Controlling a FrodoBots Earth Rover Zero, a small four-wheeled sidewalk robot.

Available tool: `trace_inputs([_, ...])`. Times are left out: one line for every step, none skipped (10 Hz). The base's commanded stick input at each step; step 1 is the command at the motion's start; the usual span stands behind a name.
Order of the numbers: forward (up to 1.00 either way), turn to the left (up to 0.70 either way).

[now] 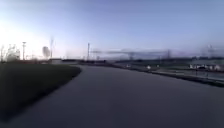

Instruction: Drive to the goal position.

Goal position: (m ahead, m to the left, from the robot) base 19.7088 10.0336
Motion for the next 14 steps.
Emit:
trace_inputs([0.99, 0.01])
trace_inputs([1.00, 0.01])
trace_inputs([1.00, 0.01])
trace_inputs([1.00, 0.01])
trace_inputs([1.00, 0.01])
trace_inputs([1.00, 0.01])
trace_inputs([1.00, 0.01])
trace_inputs([1.00, 0.01])
trace_inputs([1.00, 0.01])
trace_inputs([1.00, 0.01])
trace_inputs([1.00, 0.01])
trace_inputs([1.00, 0.01])
trace_inputs([1.00, 0.01])
trace_inputs([1.00, 0.01])
